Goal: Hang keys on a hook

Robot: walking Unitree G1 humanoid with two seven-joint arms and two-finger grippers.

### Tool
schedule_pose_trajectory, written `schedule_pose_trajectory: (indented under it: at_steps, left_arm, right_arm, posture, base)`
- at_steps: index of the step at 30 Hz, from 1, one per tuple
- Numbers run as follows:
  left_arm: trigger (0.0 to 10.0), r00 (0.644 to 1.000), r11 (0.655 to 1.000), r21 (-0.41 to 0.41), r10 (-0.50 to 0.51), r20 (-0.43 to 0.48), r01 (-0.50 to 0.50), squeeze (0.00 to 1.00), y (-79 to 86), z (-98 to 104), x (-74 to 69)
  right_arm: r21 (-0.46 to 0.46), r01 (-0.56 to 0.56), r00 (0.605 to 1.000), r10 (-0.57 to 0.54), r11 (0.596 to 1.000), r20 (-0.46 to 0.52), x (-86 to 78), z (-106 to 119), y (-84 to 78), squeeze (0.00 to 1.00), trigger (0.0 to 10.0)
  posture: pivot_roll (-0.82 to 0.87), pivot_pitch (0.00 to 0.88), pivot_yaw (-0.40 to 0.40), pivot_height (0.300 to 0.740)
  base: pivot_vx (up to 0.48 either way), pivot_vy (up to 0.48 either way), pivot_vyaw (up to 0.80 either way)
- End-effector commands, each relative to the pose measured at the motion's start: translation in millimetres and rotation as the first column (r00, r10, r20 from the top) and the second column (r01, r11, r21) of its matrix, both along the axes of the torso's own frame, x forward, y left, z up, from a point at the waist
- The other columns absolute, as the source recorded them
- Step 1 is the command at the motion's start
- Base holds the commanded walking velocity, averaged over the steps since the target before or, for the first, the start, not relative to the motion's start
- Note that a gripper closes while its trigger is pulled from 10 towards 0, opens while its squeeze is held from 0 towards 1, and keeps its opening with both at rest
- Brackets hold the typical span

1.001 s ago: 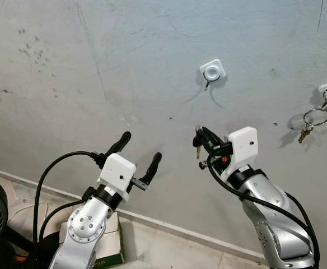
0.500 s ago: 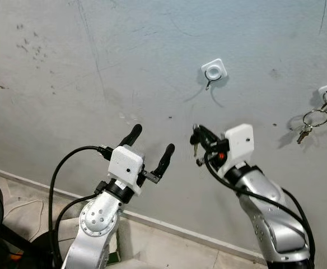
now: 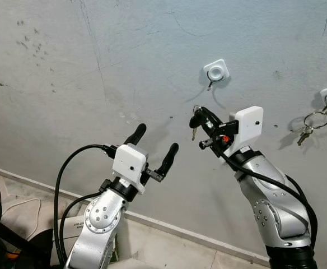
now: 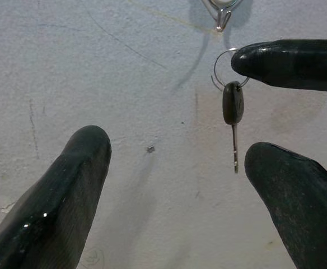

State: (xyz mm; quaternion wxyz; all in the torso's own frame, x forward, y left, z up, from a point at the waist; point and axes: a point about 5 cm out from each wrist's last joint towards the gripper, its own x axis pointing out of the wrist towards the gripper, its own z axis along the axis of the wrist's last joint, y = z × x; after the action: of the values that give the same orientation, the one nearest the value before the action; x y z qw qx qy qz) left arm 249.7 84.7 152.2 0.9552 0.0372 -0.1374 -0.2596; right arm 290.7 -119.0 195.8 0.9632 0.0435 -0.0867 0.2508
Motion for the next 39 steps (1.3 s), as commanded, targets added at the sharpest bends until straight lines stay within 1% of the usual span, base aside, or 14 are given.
schedule_pose_trajectory:
  at_steps: [1,9,15,19,27,30,35,39]
  left_arm:
    - [10.0,1.0,1.0,0.014,-0.027,0.0,0.027,0.0,-2.8,-1.1,-0.9]
    - [10.0,1.0,0.999,0.025,-0.03,0.005,0.029,0.0,-4.4,-1.3,-0.2]
    - [10.0,1.0,0.999,0.033,-0.031,0.001,0.031,0.0,-3.2,-1.6,-1.1]
    - [10.0,0.999,0.999,0.037,-0.035,-0.002,0.035,0.0,-2.6,-1.7,-1.6]
    - [10.0,0.999,0.998,0.046,-0.037,-0.003,0.037,0.0,-1.5,-1.7,-2.4]
    - [10.0,0.999,0.998,0.048,-0.036,-0.005,0.036,0.0,-1.1,-1.9,-2.7]
    - [10.0,0.999,0.998,0.049,-0.042,-0.01,0.042,0.0,-1.6,-2.4,-3.2]
    - [10.0,0.999,0.998,0.051,-0.044,-0.012,0.044,0.0,-1.5,-2.6,-3.6]
  right_arm:
    - [0.028,0.007,1.0,-0.008,1.0,0.02,3.1,10.0,-5.6,0.0,10.0]
    - [0.046,0.007,1.0,-0.008,0.999,0.019,4.2,13.0,-6.1,0.0,10.0]
    - [0.07,-0.033,0.999,0.032,0.997,0.015,1.3,16.0,-0.7,0.0,10.0]
    - [0.088,-0.087,0.996,0.083,0.992,0.043,0.7,28.1,5.3,0.0,10.0]
    - [0.103,-0.074,0.996,0.068,0.992,0.062,6.2,35.3,3.0,0.0,10.0]
    - [0.103,-0.067,0.996,0.061,0.992,0.063,7.2,35.5,1.3,0.0,10.0]
    - [0.135,-0.022,0.999,0.016,0.991,0.052,11.1,33.4,-4.0,0.0,10.0]
    - [0.15,-0.006,0.999,0.0,0.989,0.041,11.3,30.4,-5.1,0.0,10.0]
  posture:
    - [0.02,0.0,0.02,0.74]
    - [0.02,0.0,0.026,0.74]
    - [0.03,0.0,0.034,0.74]
    - [0.03,0.0,0.041,0.74]
    - [0.04,0.0,0.044,0.74]
    - [0.04,0.0,0.044,0.74]
    - [0.04,0.0,0.049,0.74]
    - [0.04,0.0,0.053,0.74]
  base:
    - [0.0,0.0,0.0]
    - [0.0,0.0,0.0]
    - [0.0,0.0,0.0]
    - [0.0,0.0,0.0]
    - [0.0,0.0,0.0]
    - [0.0,0.0,0.0]
    - [0.0,0.0,0.0]
    - [0.0,0.0,0.0]
